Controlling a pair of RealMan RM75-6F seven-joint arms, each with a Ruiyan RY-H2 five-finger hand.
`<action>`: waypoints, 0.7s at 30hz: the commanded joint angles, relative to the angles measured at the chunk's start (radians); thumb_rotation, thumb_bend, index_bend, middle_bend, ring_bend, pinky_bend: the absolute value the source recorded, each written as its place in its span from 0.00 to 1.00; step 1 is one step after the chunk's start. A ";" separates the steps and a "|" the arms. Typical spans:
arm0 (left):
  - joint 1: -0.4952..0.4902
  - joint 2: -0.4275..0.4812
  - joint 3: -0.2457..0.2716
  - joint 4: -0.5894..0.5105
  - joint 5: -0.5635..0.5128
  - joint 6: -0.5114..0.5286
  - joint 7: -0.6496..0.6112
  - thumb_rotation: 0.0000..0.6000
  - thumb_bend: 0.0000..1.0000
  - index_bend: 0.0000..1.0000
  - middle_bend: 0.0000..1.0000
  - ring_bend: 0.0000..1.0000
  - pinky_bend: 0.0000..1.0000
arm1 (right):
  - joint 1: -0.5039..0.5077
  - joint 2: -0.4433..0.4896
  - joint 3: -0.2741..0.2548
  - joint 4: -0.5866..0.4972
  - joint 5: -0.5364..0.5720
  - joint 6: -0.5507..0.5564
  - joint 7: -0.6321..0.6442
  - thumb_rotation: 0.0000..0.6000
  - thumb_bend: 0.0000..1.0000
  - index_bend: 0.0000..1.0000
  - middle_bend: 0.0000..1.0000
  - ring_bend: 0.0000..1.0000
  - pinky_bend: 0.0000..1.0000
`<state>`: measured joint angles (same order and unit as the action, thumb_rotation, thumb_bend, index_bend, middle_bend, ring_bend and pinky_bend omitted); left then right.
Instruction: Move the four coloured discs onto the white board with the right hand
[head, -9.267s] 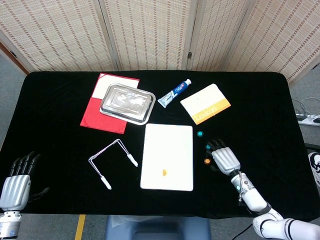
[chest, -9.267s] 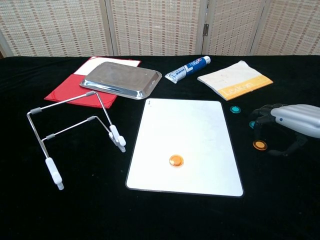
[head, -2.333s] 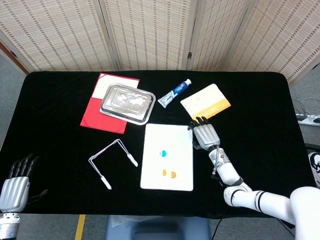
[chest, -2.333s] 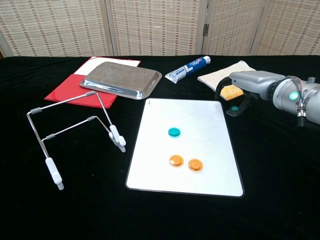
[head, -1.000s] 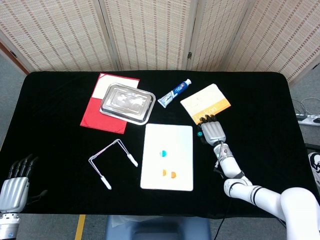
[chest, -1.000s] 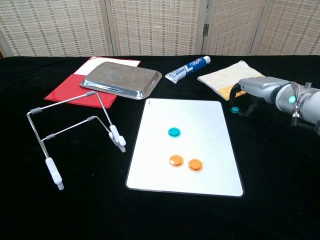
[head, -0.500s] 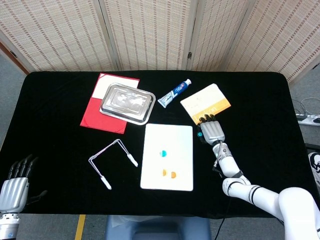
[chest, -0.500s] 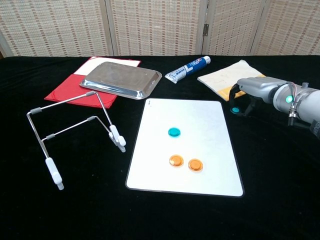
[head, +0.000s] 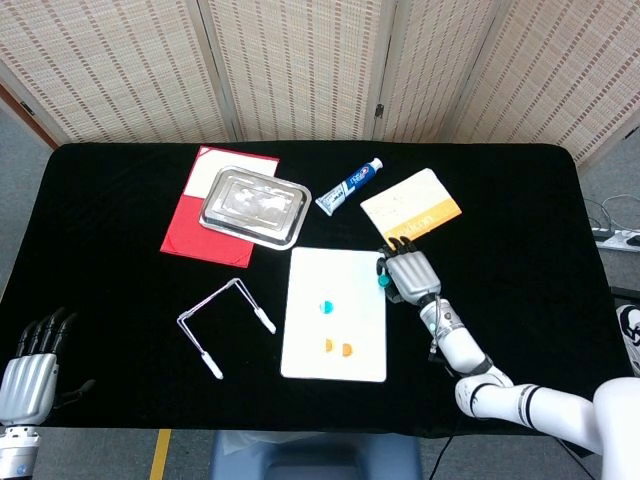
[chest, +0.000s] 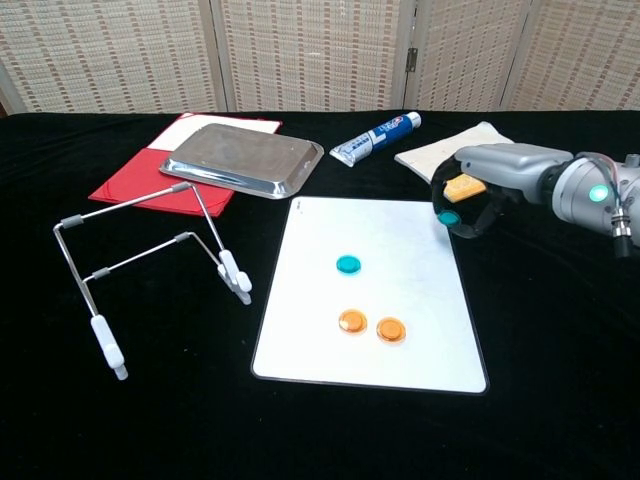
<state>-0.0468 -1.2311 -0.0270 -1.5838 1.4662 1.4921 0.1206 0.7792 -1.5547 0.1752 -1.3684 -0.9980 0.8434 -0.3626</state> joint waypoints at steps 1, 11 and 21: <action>0.001 0.001 0.000 0.000 -0.002 -0.001 0.000 1.00 0.14 0.07 0.00 0.05 0.00 | 0.008 0.012 -0.017 -0.077 -0.026 0.000 -0.020 1.00 0.46 0.50 0.21 0.00 0.00; 0.005 -0.001 0.002 0.009 -0.006 0.000 -0.009 1.00 0.14 0.07 0.00 0.05 0.00 | 0.054 -0.051 -0.034 -0.089 -0.004 -0.015 -0.091 1.00 0.46 0.50 0.21 0.00 0.00; 0.007 -0.007 0.003 0.025 -0.007 -0.001 -0.023 1.00 0.14 0.07 0.00 0.05 0.00 | 0.067 -0.079 -0.045 -0.072 0.006 0.001 -0.121 1.00 0.46 0.49 0.20 0.00 0.00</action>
<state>-0.0396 -1.2375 -0.0238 -1.5593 1.4592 1.4909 0.0976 0.8460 -1.6326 0.1302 -1.4405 -0.9919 0.8435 -0.4831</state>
